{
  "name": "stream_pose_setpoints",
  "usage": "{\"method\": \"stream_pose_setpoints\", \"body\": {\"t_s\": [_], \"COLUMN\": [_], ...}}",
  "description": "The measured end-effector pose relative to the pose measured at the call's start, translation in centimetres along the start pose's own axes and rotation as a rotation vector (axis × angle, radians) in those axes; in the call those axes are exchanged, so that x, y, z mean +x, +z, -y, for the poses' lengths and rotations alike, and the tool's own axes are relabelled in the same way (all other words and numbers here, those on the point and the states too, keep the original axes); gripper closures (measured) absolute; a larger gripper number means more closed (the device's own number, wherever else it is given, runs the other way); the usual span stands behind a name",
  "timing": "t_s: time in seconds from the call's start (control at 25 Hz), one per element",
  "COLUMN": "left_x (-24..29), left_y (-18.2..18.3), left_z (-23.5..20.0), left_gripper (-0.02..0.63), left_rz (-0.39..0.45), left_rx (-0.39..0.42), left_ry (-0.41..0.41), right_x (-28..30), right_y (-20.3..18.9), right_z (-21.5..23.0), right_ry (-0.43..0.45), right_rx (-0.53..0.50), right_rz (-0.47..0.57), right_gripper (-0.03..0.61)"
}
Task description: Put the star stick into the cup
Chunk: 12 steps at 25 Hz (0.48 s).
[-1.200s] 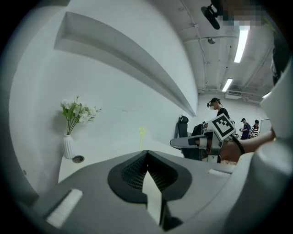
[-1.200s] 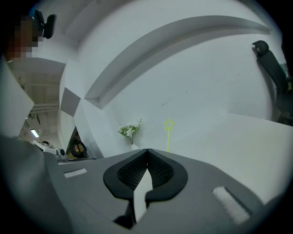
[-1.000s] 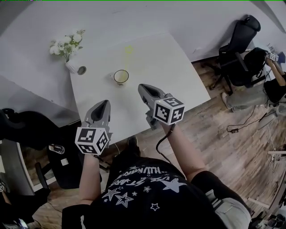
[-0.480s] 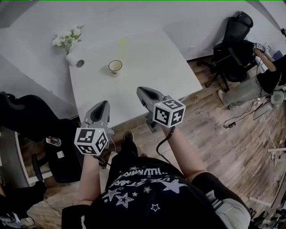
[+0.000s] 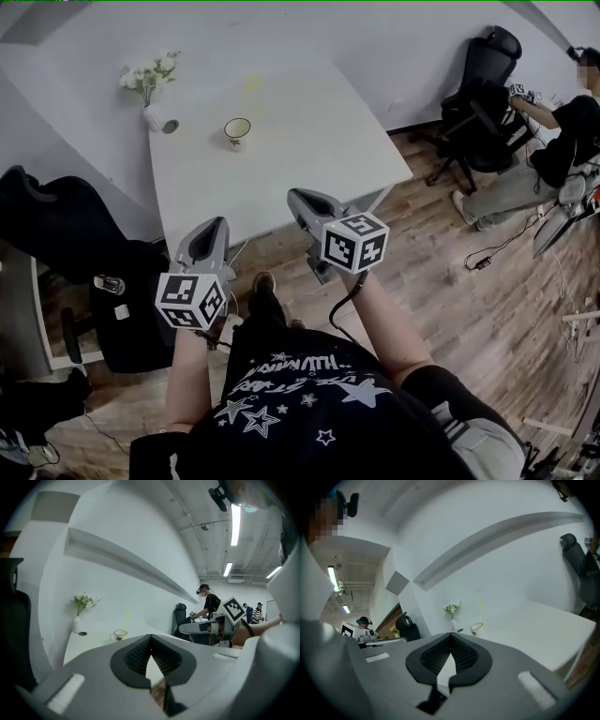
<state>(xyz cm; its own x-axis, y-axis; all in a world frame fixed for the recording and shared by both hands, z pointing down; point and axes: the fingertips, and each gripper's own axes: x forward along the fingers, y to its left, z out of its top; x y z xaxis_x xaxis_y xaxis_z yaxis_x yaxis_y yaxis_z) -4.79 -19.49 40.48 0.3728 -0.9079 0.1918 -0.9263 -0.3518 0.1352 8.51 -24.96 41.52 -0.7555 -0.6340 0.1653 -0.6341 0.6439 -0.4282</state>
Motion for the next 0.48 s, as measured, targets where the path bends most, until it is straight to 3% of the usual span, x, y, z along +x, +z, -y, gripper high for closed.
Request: {"method": "stream_pose_setpoints", "body": {"t_s": [0.48], "left_x": [-2.8], "left_y": [-1.3], "left_z": [3.1], "left_gripper": [0.611], "left_rz": [0.003], "left_rx": [-0.004], "left_ry": [-0.006], "right_x": [-4.4], "right_y": [-2.1], "right_z": [-1.4], "right_ry": [0.003], "right_rx": [-0.023], "right_rz": [-0.022], "right_gripper": [0.563]}}
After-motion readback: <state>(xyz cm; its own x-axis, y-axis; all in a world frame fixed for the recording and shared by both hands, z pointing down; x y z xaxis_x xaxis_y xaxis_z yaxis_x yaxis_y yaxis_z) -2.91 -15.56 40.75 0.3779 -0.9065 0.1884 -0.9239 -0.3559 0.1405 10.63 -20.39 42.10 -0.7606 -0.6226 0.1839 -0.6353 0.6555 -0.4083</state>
